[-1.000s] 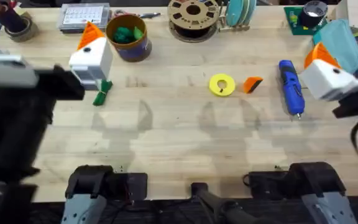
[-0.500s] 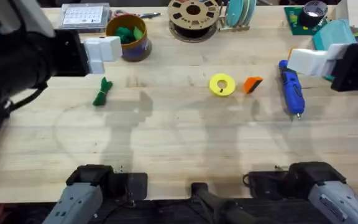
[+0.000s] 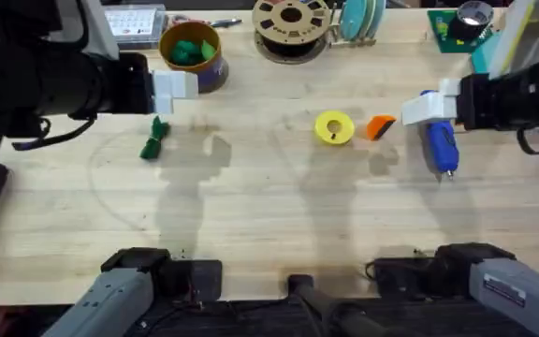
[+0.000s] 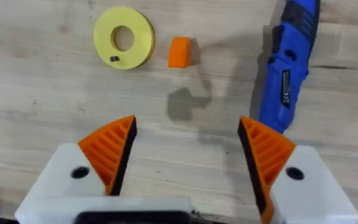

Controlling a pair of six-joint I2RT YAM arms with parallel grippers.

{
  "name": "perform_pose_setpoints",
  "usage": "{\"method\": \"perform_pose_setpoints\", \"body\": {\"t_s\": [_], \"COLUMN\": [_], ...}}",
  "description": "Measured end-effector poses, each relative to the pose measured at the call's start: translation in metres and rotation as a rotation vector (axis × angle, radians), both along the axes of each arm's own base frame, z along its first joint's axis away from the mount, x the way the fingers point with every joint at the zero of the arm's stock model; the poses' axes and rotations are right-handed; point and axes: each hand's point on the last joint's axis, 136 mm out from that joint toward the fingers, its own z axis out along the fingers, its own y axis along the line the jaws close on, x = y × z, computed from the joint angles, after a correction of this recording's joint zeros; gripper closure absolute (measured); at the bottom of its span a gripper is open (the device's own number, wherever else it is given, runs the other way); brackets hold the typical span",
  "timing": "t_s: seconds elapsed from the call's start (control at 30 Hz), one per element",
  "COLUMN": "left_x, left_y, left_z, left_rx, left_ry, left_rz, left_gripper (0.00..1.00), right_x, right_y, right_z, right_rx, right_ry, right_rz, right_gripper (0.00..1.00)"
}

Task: Pick up the gripper from the table and insert it into the empty holder that is missing its gripper. Then pick up a screw, insert it into the mounting hole, and use the screwdriver to tighten it. Finally, clean up the table by picking up the vegetable and placing it into the bucket.

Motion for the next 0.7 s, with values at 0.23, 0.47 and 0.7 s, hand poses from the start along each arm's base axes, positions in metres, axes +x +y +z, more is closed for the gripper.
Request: {"method": "perform_pose_setpoints", "body": {"t_s": [0.23, 0.47, 0.7], "left_x": [0.004, -0.010, -0.004], "left_y": [0.000, 0.007, 0.056], "left_z": [0.003, -0.007, -0.019], "left_rx": [-0.001, 0.020, 0.028], "left_ry": [-0.020, 0.056, 0.145], "left_rz": [-0.001, 0.006, 0.143], "left_gripper": [0.015, 0.016, 0.015], "right_x": [-0.003, 0.003, 0.004], "right_y": [0.001, 0.001, 0.001], "right_z": [0.014, 0.017, 0.017], "right_rx": [-0.002, -0.002, -0.002], "right_ry": [-0.072, -0.096, -0.103], "right_rz": [0.015, 0.015, 0.016], "right_gripper": [0.004, 0.005, 0.005]}}
